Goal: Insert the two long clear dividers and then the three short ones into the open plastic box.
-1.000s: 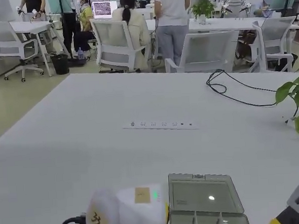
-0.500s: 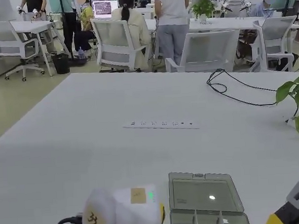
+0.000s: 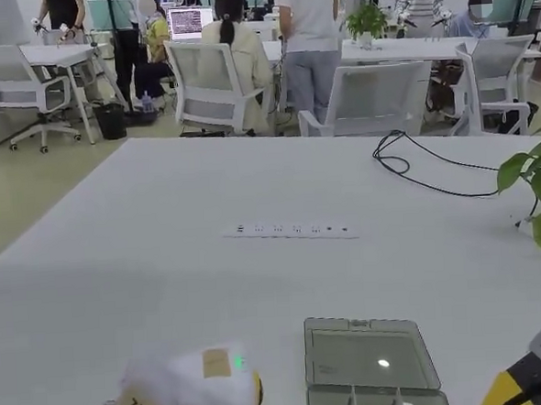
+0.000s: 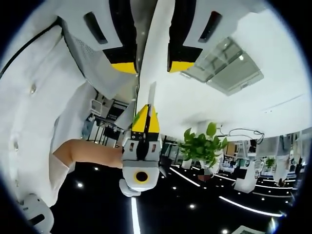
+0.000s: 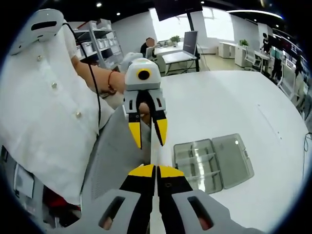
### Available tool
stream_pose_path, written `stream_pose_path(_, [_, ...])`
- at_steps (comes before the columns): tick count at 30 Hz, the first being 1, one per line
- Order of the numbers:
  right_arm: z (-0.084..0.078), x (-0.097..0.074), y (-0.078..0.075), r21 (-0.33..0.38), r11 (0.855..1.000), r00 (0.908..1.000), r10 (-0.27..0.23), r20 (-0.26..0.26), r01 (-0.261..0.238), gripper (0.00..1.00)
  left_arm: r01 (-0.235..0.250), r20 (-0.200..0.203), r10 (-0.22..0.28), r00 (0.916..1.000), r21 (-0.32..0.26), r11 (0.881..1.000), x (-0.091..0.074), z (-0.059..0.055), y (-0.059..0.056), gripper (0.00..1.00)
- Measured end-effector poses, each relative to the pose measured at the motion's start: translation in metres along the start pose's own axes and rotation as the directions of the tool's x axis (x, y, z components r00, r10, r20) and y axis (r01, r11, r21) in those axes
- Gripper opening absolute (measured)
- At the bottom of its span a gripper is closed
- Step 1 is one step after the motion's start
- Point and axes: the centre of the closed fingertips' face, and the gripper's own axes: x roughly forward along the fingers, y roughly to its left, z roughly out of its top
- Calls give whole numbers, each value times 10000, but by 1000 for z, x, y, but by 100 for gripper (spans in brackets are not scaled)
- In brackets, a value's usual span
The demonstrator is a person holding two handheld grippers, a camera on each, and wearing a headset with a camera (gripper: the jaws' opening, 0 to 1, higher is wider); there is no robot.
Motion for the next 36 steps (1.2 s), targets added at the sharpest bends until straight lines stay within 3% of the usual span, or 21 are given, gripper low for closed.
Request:
stream_pose_path(9, [-13,2,-22,63,9988,9983,-479,-347,481,3,-671,-72,671,9977,66,9977,-14,-8,16,34])
stream_pose_path(13, [-18,3,-31,3,9975,9956,-704,-611,705,3,-938,-172,940,9954,157,9955,-20,-15,23,46])
stream_pose_path(17, [-22,5,-38,-96,9964,9930,-845,-823,840,3,-1159,-445,1168,9922,227,9930,-24,-24,29,54])
stream_pose_path(23, [-35,11,-53,-462,9922,9826,-1213,-1403,1159,3,-1352,-665,1364,9884,223,9906,-27,-34,34,69])
stream_pose_path(28, [-48,17,-67,-938,9866,9685,-1499,-1988,1335,3,-1369,-784,1385,9873,246,9903,-28,-40,37,72])
stream_pose_path(32, [-54,24,-73,-1091,9853,9641,-1530,-2171,1318,3,-1337,-810,1345,9876,156,9909,-28,-42,37,80])
stream_pose_path(36, [-63,29,-82,-1226,9837,9591,-1574,-2355,1313,3,-1298,-994,1307,9864,157,9914,-28,-47,38,81])
